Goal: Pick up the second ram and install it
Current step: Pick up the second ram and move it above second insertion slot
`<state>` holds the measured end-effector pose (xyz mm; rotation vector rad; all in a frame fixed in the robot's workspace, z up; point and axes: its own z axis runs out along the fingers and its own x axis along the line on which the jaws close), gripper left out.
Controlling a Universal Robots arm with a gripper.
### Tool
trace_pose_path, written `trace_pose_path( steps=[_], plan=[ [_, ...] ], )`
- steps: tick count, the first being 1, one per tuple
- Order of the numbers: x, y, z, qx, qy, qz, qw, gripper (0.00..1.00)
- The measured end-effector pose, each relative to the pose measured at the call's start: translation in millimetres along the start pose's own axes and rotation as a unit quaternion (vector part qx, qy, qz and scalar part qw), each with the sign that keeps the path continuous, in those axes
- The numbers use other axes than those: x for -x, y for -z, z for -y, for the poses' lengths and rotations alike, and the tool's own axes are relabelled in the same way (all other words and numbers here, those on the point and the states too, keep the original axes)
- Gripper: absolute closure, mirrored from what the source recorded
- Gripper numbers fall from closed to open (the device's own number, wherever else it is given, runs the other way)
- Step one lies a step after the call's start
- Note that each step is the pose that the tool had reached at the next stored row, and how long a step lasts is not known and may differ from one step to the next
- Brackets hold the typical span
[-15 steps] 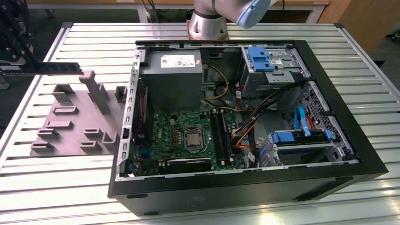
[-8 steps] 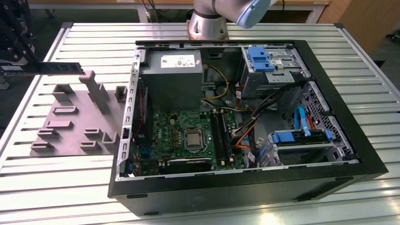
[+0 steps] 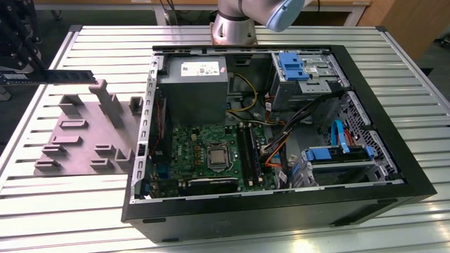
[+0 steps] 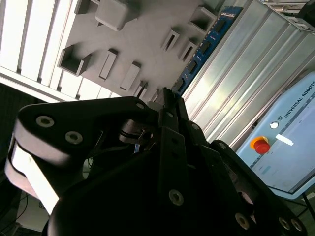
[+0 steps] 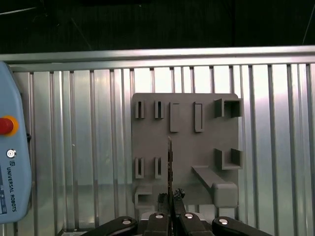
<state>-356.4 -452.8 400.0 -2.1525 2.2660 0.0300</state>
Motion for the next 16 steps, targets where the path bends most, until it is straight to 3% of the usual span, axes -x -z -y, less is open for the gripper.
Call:
trace_pose_path(
  steps=[16],
  plan=[
    [0.3, 0.0, 6.3, 0.0000, 0.000, 0.0000, 1.0000, 0.86]
  ],
)
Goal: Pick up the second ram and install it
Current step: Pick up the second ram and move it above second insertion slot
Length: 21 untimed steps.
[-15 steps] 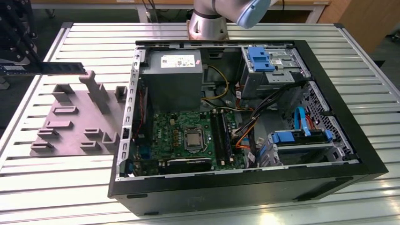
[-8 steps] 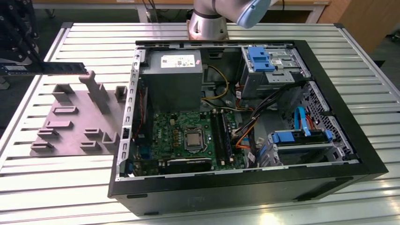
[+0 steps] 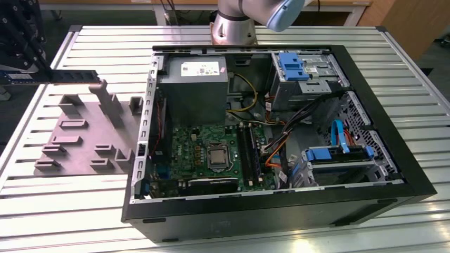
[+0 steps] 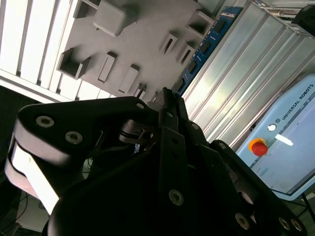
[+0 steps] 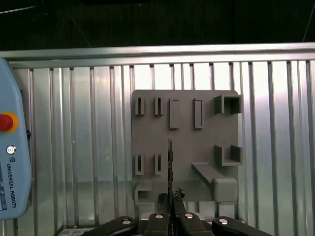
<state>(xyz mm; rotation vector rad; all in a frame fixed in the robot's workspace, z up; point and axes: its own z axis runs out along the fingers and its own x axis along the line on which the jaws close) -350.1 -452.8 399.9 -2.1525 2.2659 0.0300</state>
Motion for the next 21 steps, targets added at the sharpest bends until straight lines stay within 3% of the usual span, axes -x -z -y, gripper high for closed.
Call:
trace_pose_path(
  steps=[21],
  plan=[
    [0.5, 0.0, 8.9, 0.0000, 0.000, 0.0000, 1.0000, 0.86]
  ],
)
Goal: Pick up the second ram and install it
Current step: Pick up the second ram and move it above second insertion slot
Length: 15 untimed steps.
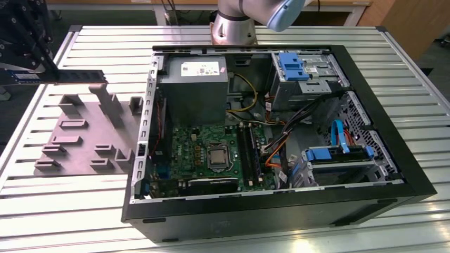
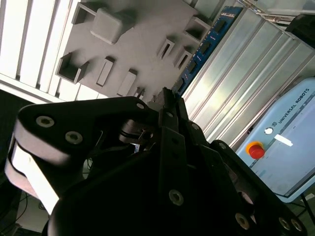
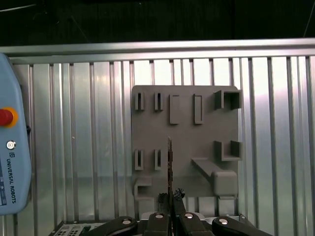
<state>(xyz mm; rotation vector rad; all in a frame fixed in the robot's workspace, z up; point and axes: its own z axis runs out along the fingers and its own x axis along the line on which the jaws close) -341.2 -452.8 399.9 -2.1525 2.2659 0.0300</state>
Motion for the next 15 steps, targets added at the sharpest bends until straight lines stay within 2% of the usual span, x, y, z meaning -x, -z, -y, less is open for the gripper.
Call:
trace_pose_path(
  steps=[15],
  plan=[
    [0.3, 0.0, 6.0, 0.0000, 0.000, 0.0000, 1.0000, 0.86]
  ],
)
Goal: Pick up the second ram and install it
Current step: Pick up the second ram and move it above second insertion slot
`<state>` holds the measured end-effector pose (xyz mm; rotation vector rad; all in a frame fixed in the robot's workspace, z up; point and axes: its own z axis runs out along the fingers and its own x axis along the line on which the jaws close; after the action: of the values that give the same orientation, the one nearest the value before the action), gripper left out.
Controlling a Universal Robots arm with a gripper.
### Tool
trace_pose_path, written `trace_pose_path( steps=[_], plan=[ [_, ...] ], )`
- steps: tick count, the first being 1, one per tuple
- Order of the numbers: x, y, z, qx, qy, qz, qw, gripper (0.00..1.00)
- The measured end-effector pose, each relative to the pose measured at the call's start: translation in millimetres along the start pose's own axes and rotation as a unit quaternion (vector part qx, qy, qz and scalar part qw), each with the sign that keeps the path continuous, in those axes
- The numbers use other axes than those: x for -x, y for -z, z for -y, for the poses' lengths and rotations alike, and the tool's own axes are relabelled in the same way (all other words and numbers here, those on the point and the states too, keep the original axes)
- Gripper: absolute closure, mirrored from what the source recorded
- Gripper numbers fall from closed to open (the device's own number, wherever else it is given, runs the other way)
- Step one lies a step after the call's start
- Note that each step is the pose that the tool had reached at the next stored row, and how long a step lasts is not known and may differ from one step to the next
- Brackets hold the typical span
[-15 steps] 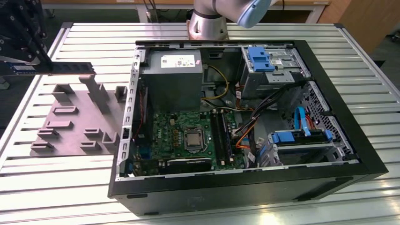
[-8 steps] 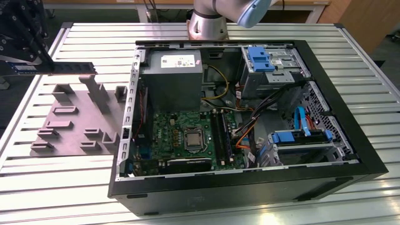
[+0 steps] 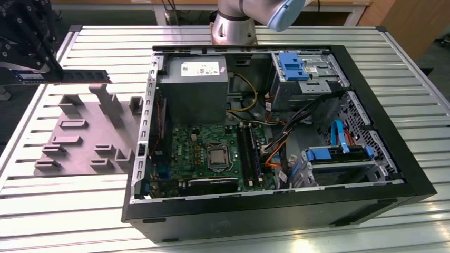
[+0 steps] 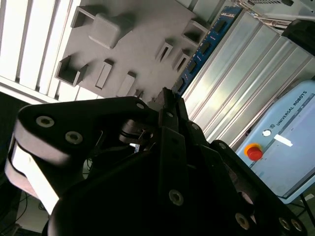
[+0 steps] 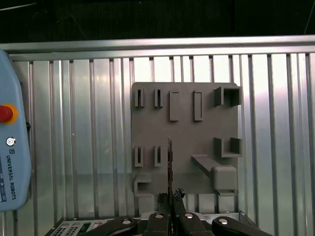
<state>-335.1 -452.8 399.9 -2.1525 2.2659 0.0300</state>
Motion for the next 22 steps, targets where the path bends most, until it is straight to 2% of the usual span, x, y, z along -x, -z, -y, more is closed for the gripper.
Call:
trace_pose_path(
  steps=[22],
  plan=[
    [0.4, 0.0, 7.4, 0.0000, 0.000, 0.0000, 1.0000, 0.86]
  ],
)
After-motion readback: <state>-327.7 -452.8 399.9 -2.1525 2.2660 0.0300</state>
